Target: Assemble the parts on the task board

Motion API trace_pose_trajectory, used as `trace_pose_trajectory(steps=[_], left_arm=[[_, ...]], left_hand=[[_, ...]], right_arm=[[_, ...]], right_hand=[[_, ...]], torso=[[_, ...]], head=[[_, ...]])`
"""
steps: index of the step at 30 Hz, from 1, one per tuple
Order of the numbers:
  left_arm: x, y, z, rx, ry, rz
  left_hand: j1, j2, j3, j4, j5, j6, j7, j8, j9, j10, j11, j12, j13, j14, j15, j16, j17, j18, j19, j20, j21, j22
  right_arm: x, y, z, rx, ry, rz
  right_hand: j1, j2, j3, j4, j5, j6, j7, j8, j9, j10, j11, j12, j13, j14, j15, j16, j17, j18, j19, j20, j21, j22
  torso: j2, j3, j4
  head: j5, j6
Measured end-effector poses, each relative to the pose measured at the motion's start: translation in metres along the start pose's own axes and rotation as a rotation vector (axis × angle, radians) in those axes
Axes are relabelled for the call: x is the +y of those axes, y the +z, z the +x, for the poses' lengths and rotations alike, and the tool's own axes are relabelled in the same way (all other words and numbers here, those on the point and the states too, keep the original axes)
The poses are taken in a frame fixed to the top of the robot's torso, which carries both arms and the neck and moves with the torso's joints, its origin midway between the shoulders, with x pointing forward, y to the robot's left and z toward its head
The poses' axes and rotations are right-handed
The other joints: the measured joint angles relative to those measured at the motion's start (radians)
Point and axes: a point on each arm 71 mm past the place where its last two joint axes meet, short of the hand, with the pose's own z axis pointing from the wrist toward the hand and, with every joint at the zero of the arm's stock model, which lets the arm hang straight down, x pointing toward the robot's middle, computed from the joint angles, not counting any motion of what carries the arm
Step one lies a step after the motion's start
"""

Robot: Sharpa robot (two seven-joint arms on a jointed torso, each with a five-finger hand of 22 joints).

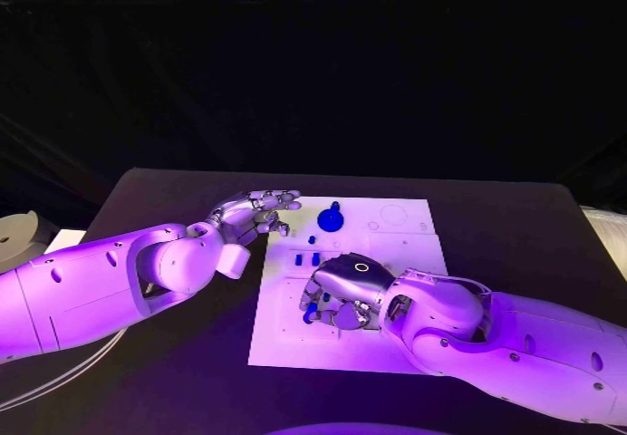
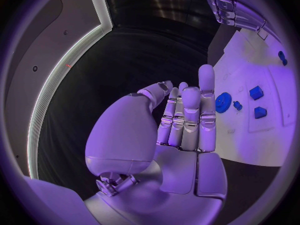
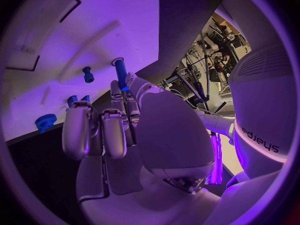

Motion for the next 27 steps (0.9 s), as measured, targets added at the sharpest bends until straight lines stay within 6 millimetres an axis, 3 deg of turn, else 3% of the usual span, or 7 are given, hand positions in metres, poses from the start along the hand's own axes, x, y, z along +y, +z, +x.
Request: trace_pose_trajectory(steps=[14,27], left_arm=[[0.000,0.000,0.000,-0.001,0.000,0.000],[0.000,0.000,0.000,0.001,0.000,-0.001]], left_hand=[[0.000,0.000,0.000,0.000,0.000,0.000,0.000,0.000,0.000,0.000,0.000,0.000,0.000,0.000,0.000,0.000,0.000,0.000,0.000,0.000,0.000,0.000],[0.000,0.000,0.000,0.000,0.000,0.000,0.000,0.000,0.000,0.000,0.000,0.000,0.000,0.000,0.000,0.000,0.000,0.000,0.000,0.000,0.000,0.000]], right_arm=[[-0.004,0.000,0.003,0.028,-0.034,0.009],[0.007,0.009,0.006,0.032,-0.074,-0.009]], right_hand=[[0.000,0.000,0.005,-0.005,0.005,0.000,0.000,-0.001,-0.001,0.000,0.000,-0.001,0.001,0.000,0.000,0.000,0.000,0.000,0.000,0.000,0.000,0.000],[0.000,0.000,0.004,-0.010,0.005,-0.006,0.002,-0.004,0.000,0.000,0.000,0.000,0.002,0.000,0.000,0.000,0.000,0.000,0.000,0.000,0.000,-0.003]], torso=[[-0.001,0.0007,0.0001],[0.000,0.0003,0.0007]], head=[[0.001,-0.001],[0.000,-0.001]])
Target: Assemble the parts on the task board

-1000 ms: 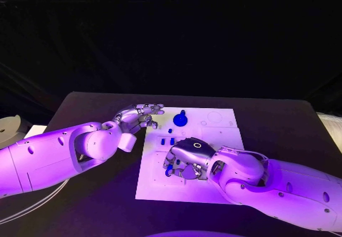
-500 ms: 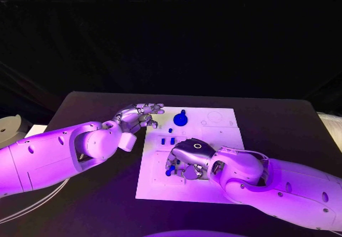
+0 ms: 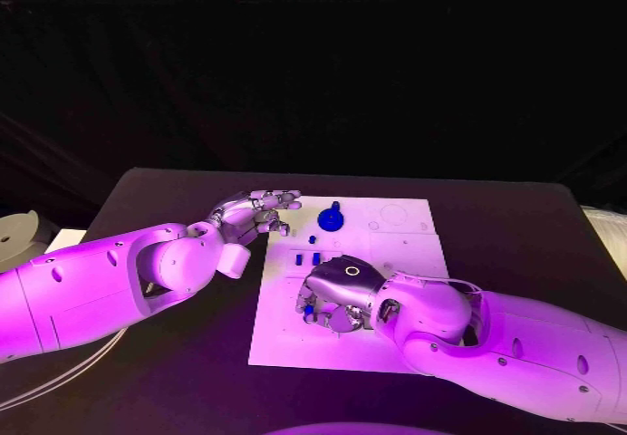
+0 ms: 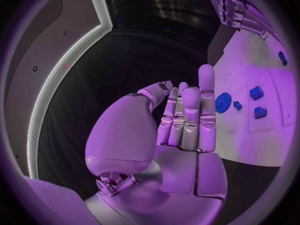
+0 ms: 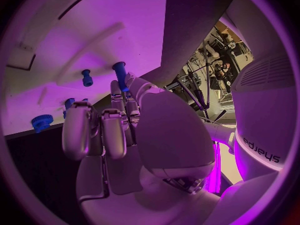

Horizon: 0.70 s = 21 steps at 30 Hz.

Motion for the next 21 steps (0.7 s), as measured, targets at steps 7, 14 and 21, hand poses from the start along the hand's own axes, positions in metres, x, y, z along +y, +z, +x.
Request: trace_pose_trajectory(steps=[7,14,21], left_arm=[[0.0005,0.0009,0.0015,0.004,-0.001,-0.002],[0.0007,0.0012,0.0021,0.005,-0.001,-0.003],[0.0005,0.0007,0.0012,0.003,-0.001,-0.003]], left_hand=[[0.000,0.000,-0.003,-0.003,0.000,0.000,0.000,0.000,0.000,-0.004,0.004,0.000,0.000,0.000,0.000,0.004,0.005,0.000,0.000,0.000,0.000,0.000],[0.000,0.000,-0.003,-0.003,0.000,0.000,0.000,0.004,0.000,-0.004,0.004,0.000,0.000,0.000,0.000,0.004,-0.001,0.000,0.000,0.000,0.000,0.000],[0.000,0.000,-0.003,-0.003,0.000,0.000,0.000,0.004,0.000,-0.004,0.004,0.000,0.000,0.000,0.000,0.004,-0.001,0.000,0.000,0.000,0.000,0.000]], right_arm=[[0.0024,0.0023,0.0004,-0.003,-0.009,-0.003],[-0.0002,0.0022,0.0013,-0.002,-0.011,0.004],[-0.0047,-0.0008,0.0059,0.006,-0.007,0.019]], right_hand=[[0.000,0.000,0.000,0.000,0.000,-0.013,0.010,-0.018,-0.001,0.001,0.001,-0.022,0.000,0.001,0.001,0.000,0.000,0.000,0.000,0.000,0.000,0.000],[-0.040,-0.031,-0.021,0.014,0.003,-0.082,0.029,-0.034,-0.018,-0.055,-0.013,-0.034,-0.005,0.001,0.023,-0.012,0.000,0.000,-0.015,0.023,-0.023,-0.026],[-0.075,-0.067,-0.198,0.036,0.004,-0.184,0.031,-0.034,-0.034,-0.235,0.020,-0.033,-0.006,0.001,0.044,-0.039,-0.006,0.016,-0.039,0.047,-0.079,-0.093]], torso=[[0.000,-0.0006,0.0005],[-0.001,-0.0007,-0.0012],[-0.001,-0.0003,-0.0007]], head=[[0.001,0.000],[0.002,0.000],[0.000,0.002]])
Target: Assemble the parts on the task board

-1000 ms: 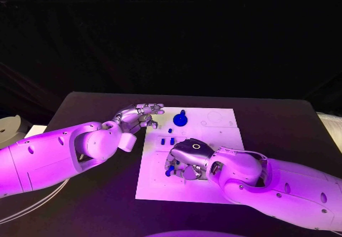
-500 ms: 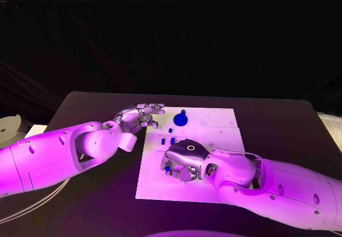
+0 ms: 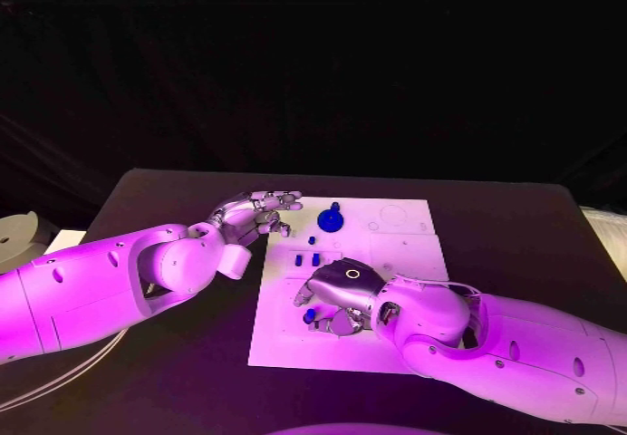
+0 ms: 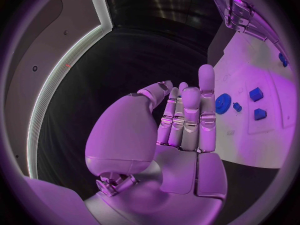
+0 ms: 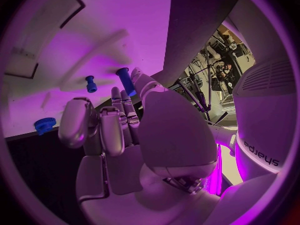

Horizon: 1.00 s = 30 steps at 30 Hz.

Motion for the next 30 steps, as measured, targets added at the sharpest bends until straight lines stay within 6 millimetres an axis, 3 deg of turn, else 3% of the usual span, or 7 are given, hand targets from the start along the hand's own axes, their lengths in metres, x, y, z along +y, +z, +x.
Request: trace_pose_trajectory(steps=[6,12,18,21,25,26,30], left_arm=[[0.000,0.000,0.000,-0.001,0.000,0.000],[0.000,0.000,-0.001,-0.003,0.001,0.000],[-0.001,-0.001,-0.003,-0.006,0.001,0.000],[-0.001,-0.001,-0.003,-0.007,0.001,0.000],[-0.001,-0.002,-0.004,-0.008,0.002,0.000],[-0.001,-0.002,-0.004,-0.008,0.002,0.000],[-0.001,-0.003,-0.004,-0.007,0.001,0.000]], left_hand=[[0.000,0.000,0.000,0.000,0.000,0.000,0.000,0.000,0.000,0.000,0.000,0.000,0.000,0.000,0.000,0.000,0.000,0.000,0.000,0.000,0.000,0.000],[0.000,0.000,0.000,0.000,0.000,0.000,0.000,0.000,0.000,0.000,0.000,0.000,0.000,0.000,0.000,0.000,0.000,0.000,0.000,0.000,0.000,0.000],[0.000,0.000,0.000,0.000,0.000,0.000,0.000,0.000,0.000,0.000,0.000,0.000,0.000,0.000,0.000,0.000,0.000,0.000,0.000,0.000,0.000,0.000],[0.000,0.000,0.000,0.000,0.000,0.000,0.000,0.000,0.000,0.000,0.000,0.000,0.000,0.000,0.000,0.000,0.000,0.000,0.000,0.000,0.000,0.000],[0.000,0.000,0.000,0.000,0.000,0.000,0.000,0.000,0.000,0.000,0.000,0.000,0.000,0.000,0.000,0.000,0.000,0.000,0.000,0.000,0.000,0.000],[0.000,0.000,0.000,0.000,0.000,0.000,0.000,0.000,0.000,0.000,0.000,0.000,0.000,0.000,0.000,0.000,0.000,0.000,0.000,0.000,0.000,0.000],[0.000,0.000,0.000,0.000,0.000,0.000,0.000,0.000,0.000,0.000,0.000,0.000,0.000,0.000,0.000,0.000,0.000,0.000,0.000,0.000,0.000,0.000]], right_arm=[[-0.001,-0.005,-0.003,-0.031,0.008,0.001],[-0.005,-0.017,-0.008,-0.078,0.024,0.008],[-0.014,-0.042,-0.024,-0.159,0.052,0.035],[-0.027,-0.057,-0.033,-0.187,0.077,0.079],[-0.051,-0.084,-0.044,-0.202,0.136,0.182],[-0.057,-0.091,-0.046,-0.201,0.155,0.214],[-0.077,-0.117,-0.044,-0.182,0.232,0.359]], right_hand=[[0.031,0.022,-0.108,0.037,0.000,-0.012,-0.002,0.000,0.000,-0.007,0.004,0.017,0.001,0.000,0.000,-0.004,-0.009,0.000,0.000,0.000,-0.006,-0.008],[0.054,0.038,-0.121,0.049,0.000,-0.008,0.002,0.000,0.000,0.006,-0.007,0.037,0.003,0.000,0.000,-0.010,-0.019,0.000,0.000,0.000,-0.006,-0.008],[0.060,0.044,-0.132,0.060,0.000,0.004,0.010,0.000,0.002,0.068,-0.014,0.071,0.005,0.000,-0.001,-0.021,-0.033,0.000,0.000,0.000,-0.006,-0.010],[0.063,0.059,-0.132,0.062,0.008,0.020,0.010,0.004,0.004,0.128,-0.020,0.097,0.013,-0.001,-0.009,-0.022,-0.031,0.000,0.006,-0.006,-0.005,-0.006],[0.045,0.075,-0.141,0.092,0.027,0.046,-0.003,0.012,0.006,0.299,-0.041,0.183,0.060,0.000,-0.037,0.034,0.005,0.000,0.042,-0.028,0.065,0.080],[0.038,0.067,-0.147,0.098,0.039,0.052,-0.009,0.015,0.007,0.340,-0.055,0.206,0.079,-0.001,-0.047,0.045,0.006,0.000,0.051,-0.036,0.079,0.097],[0.026,0.074,-0.153,0.104,0.083,0.069,-0.030,0.034,0.011,0.426,-0.089,0.303,0.176,-0.002,-0.067,0.052,0.006,0.000,0.057,-0.058,0.095,0.118]], torso=[[0.000,0.0004,0.0005],[0.000,0.0009,-0.0007],[-0.001,0.0009,-0.0026],[-0.001,0.0004,-0.0026],[-0.002,-0.0003,-0.0033],[-0.002,-0.0010,-0.0038],[-0.003,-0.0023,-0.0062]], head=[[-0.002,0.001],[-0.003,0.002],[-0.008,0.006],[-0.015,0.009],[-0.028,0.012],[-0.031,0.012],[-0.039,0.012]])
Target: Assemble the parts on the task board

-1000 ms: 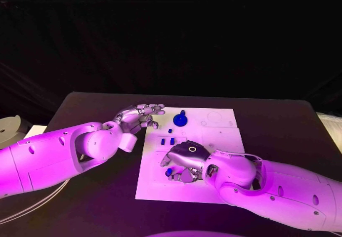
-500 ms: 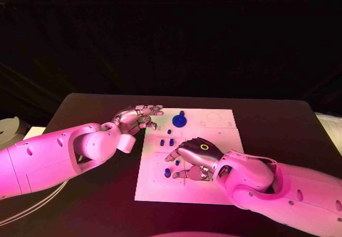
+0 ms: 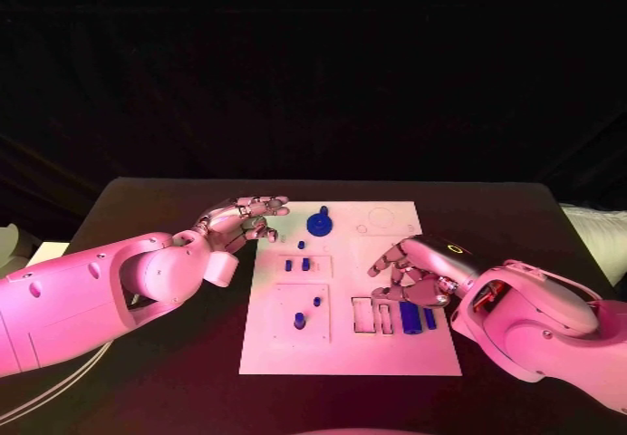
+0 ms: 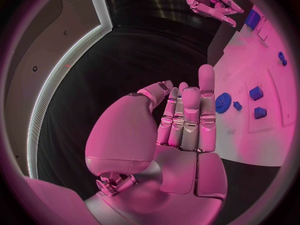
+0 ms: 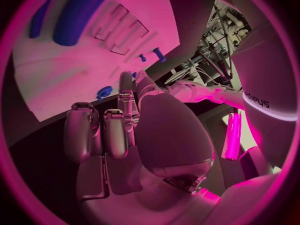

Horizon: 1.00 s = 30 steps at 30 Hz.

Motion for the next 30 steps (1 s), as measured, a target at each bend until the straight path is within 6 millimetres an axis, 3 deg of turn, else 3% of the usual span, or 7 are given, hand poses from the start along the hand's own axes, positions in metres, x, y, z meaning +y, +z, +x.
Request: trace_pose_trajectory(steps=[4,7,10,15,22,30], left_arm=[[0.000,-0.001,0.000,0.000,0.000,0.000],[0.000,-0.002,-0.001,-0.001,0.000,0.000],[0.000,-0.002,-0.001,-0.001,0.000,0.000],[0.000,-0.002,0.000,-0.001,0.000,0.000],[0.000,-0.002,-0.001,-0.002,0.000,0.000],[0.000,-0.002,-0.001,-0.002,0.000,0.000]], left_hand=[[0.000,0.000,0.000,0.000,0.000,0.000,0.000,0.000,0.000,-0.002,-0.002,0.003,0.000,-0.003,0.003,0.000,-0.001,0.000,0.000,0.000,0.000,0.000],[0.000,0.000,0.000,0.000,0.000,0.000,0.000,0.000,0.000,-0.004,-0.004,0.006,0.000,-0.004,0.004,0.000,-0.005,0.000,0.000,0.000,0.000,-0.001],[0.000,0.000,0.000,0.000,0.000,0.000,0.000,0.000,0.000,-0.004,-0.004,0.006,0.000,-0.004,0.003,0.000,-0.005,0.000,0.000,0.000,0.000,-0.001],[0.000,0.000,0.000,0.000,0.000,0.000,0.000,0.000,0.000,-0.004,-0.004,0.006,0.000,-0.003,0.003,0.000,-0.005,0.000,0.000,0.000,0.000,-0.001],[0.000,0.000,0.000,0.000,0.000,0.000,0.000,0.000,0.000,-0.004,-0.004,0.006,0.000,-0.003,0.003,0.000,-0.005,0.000,0.000,0.000,0.000,-0.001],[0.000,0.000,0.000,0.000,0.000,0.000,0.000,0.000,0.000,-0.004,-0.004,0.006,0.000,-0.003,0.003,0.000,-0.005,0.000,0.000,0.000,0.000,-0.001]], right_arm=[[-0.020,-0.016,0.001,0.023,0.043,0.149],[-0.030,-0.025,0.001,0.035,0.060,0.239],[-0.035,-0.031,0.002,0.043,0.066,0.303],[-0.039,-0.036,0.003,0.056,0.063,0.367],[-0.041,-0.038,0.006,0.079,0.038,0.395],[-0.037,-0.034,0.017,0.118,-0.001,0.385]], right_hand=[[-0.051,-0.003,-0.033,0.033,0.038,0.007,-0.014,0.018,0.005,0.024,-0.009,0.396,0.442,0.000,-0.007,0.013,0.000,0.000,0.000,-0.011,0.020,0.020],[-0.112,0.001,-0.083,0.050,0.123,0.008,-0.018,0.041,0.017,0.023,-0.009,0.680,0.754,0.001,-0.019,0.036,0.000,-0.016,0.000,-0.011,0.039,0.044],[-0.151,0.024,-0.134,0.052,0.170,0.008,-0.018,0.066,0.036,0.021,-0.011,0.750,0.758,0.001,-0.020,0.059,0.000,-0.016,0.000,-0.011,0.057,0.050],[-0.170,0.044,-0.164,0.056,0.172,0.004,-0.022,0.082,0.054,0.024,-0.009,0.772,0.760,0.001,-0.020,0.069,0.000,-0.016,0.000,-0.011,0.066,0.050],[-0.181,0.048,-0.194,0.057,0.187,0.004,-0.022,0.104,0.078,0.029,-0.007,0.772,0.789,0.001,-0.020,0.078,0.000,-0.016,0.000,-0.011,0.076,0.050],[-0.191,0.048,-0.205,0.059,0.188,0.001,-0.025,0.109,0.090,0.029,-0.007,0.788,0.790,0.001,-0.020,0.078,0.000,-0.016,0.000,-0.011,0.077,0.050]], torso=[[0.000,-0.0005,-0.0052],[-0.001,0.0001,-0.0114],[-0.001,0.0008,-0.0160],[-0.002,0.0007,-0.0162],[-0.002,0.0008,-0.0167],[-0.001,0.0007,-0.0174]], head=[[-0.005,0.003],[-0.009,0.004],[-0.012,0.005],[-0.022,0.007],[-0.023,0.009],[-0.021,0.008]])
